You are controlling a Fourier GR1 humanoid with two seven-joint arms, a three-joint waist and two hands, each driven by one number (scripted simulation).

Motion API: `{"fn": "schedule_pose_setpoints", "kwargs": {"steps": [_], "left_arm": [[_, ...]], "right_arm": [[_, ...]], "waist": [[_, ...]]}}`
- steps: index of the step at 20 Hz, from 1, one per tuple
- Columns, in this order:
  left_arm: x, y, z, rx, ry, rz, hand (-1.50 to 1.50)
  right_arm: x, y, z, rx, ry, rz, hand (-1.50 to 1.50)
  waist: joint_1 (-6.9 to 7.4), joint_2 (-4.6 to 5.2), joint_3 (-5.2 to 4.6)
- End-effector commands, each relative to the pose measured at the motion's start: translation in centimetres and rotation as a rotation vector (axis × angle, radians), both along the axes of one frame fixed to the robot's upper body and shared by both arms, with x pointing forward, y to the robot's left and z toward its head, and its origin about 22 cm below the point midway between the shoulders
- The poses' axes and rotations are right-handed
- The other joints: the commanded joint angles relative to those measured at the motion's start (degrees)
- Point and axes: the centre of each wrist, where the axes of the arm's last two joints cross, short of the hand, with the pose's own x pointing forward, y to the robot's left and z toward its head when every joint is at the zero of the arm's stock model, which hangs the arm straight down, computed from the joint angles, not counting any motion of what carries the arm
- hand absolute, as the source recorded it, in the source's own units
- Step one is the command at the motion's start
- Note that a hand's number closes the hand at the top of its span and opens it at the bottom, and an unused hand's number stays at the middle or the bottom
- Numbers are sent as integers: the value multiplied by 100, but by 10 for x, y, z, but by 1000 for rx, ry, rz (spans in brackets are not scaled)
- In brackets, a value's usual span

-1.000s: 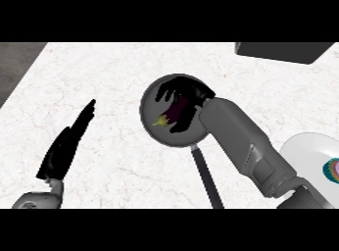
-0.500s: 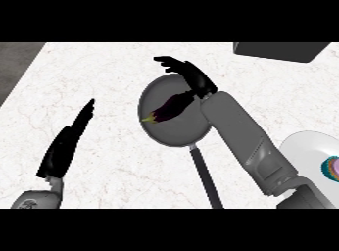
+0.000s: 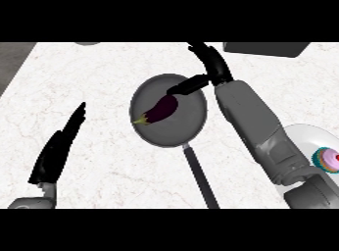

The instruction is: Pick the eggplant from the plate and place it in the pan

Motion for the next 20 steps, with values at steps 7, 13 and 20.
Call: {"fn": "schedule_pose_setpoints", "kwargs": {"steps": [7,13,20], "left_arm": [[-8,2,-6,0,-12,21,0],[-3,5,1,-14,-21,5,0],[-6,-5,-2,2,-16,-16,0]], "right_arm": [[13,-127,18,11,-107,-44,-150],[6,-188,25,-14,-111,-40,-150],[5,-222,50,-29,-123,-30,-150]], "waist": [[-166,4,5],[-79,62,14],[55,101,23]]}}
